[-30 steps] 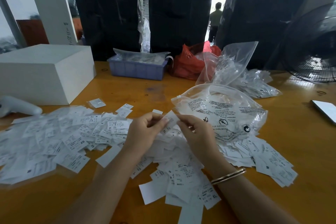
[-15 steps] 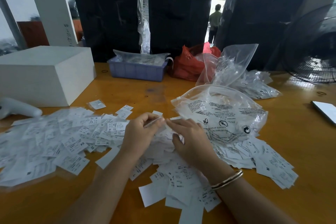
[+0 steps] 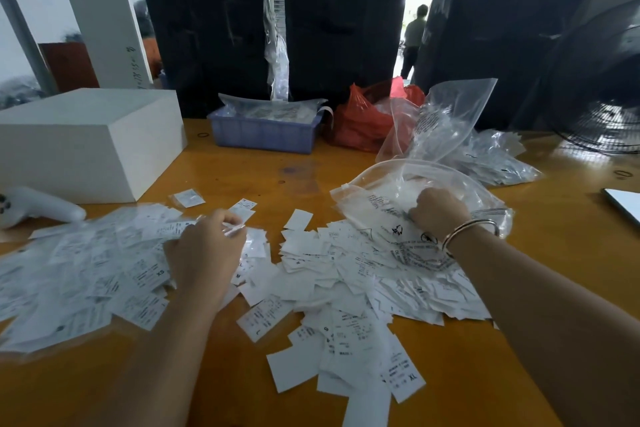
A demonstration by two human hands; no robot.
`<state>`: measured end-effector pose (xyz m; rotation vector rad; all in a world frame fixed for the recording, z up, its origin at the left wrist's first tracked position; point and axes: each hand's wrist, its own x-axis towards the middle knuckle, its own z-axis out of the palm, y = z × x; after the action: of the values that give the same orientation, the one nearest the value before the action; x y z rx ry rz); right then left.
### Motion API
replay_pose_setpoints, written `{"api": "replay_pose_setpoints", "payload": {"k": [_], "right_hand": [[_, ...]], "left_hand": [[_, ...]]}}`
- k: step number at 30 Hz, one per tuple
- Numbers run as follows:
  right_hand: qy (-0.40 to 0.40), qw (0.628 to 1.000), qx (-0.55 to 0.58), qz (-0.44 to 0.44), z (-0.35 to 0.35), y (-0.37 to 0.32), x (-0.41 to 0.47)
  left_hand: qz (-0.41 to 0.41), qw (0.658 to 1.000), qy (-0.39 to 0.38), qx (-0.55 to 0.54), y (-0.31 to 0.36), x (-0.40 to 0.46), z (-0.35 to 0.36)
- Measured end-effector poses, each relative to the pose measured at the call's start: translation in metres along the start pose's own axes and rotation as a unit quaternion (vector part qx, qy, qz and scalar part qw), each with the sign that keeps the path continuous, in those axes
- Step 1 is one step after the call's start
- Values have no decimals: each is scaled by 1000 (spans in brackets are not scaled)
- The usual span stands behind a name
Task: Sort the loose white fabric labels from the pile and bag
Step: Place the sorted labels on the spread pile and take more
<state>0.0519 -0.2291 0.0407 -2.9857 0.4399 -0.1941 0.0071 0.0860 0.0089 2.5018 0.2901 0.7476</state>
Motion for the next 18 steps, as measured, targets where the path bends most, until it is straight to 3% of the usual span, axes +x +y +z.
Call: {"api": "replay_pose_setpoints", "payload": {"k": [3,7,15,18], "right_hand": [[-16,999,-33,-11,9,-2,-5],[68,997,-42,-22,11,-5,-9],[96,993,74,-1,1,2,-13],[126,991,41,-8,-2,6,-12]], "left_hand": [[2,997,-16,80,-2,1,3],[17,991,-11,134,-1,1,5],[89,995,-20,43,11,-6,10],[113,993,-17,17,15,-8,11]]}}
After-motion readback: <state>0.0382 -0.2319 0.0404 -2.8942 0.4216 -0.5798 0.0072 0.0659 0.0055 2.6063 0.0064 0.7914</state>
